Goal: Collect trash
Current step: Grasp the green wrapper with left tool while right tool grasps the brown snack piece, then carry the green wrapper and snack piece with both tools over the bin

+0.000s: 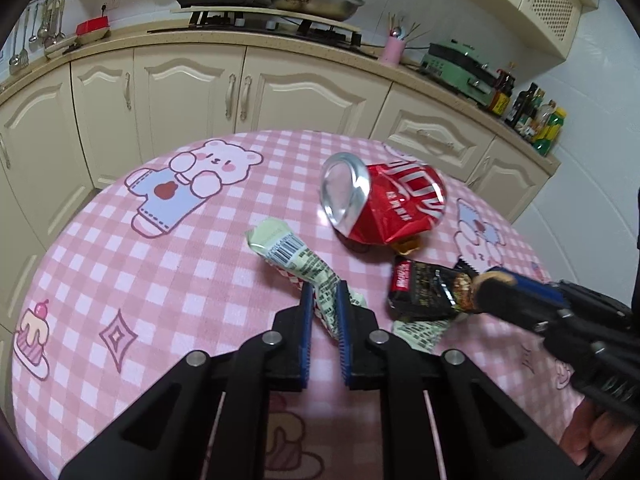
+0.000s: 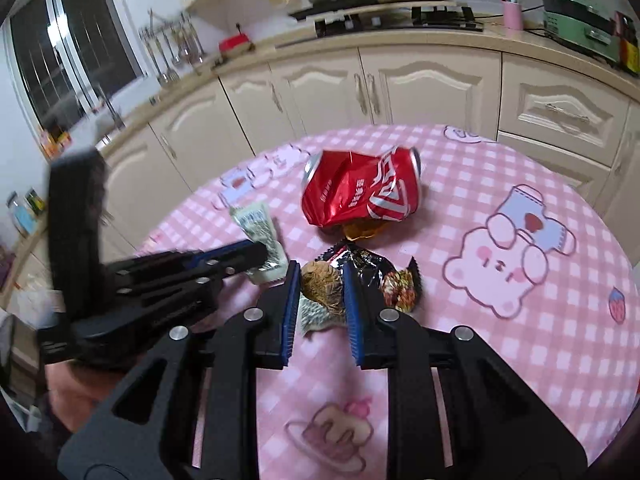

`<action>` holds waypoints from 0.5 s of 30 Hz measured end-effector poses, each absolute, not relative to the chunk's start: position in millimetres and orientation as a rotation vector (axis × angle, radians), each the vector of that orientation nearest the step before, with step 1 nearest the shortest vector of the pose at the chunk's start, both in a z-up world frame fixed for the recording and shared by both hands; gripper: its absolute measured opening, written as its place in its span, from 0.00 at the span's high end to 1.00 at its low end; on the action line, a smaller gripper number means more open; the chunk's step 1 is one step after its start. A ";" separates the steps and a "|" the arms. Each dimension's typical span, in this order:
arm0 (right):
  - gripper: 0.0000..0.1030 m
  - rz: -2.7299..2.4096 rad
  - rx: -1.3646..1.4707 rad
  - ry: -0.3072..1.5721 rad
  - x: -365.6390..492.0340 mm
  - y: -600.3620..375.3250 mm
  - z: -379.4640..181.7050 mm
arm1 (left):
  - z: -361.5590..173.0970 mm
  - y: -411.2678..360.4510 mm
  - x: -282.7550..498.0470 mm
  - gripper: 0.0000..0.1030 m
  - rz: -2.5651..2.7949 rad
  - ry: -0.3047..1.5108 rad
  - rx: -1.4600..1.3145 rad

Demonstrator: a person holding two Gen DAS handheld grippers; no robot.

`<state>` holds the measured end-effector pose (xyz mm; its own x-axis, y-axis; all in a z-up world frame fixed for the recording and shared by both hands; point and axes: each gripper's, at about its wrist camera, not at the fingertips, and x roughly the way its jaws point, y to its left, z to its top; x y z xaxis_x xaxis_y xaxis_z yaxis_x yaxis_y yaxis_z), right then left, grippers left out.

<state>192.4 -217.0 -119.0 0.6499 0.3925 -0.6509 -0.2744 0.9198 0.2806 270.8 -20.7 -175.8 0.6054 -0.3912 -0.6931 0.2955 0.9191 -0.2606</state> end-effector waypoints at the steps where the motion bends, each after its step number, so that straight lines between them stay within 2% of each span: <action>1: 0.79 0.382 0.164 0.771 188.2 -219.9 -115.1 | -174.7 -20.6 267.7 0.90 -0.397 0.824 -0.124; 15: 0.79 0.318 0.263 0.699 111.9 -299.1 -97.2 | -135.1 -51.9 184.9 0.90 -0.429 0.687 -0.080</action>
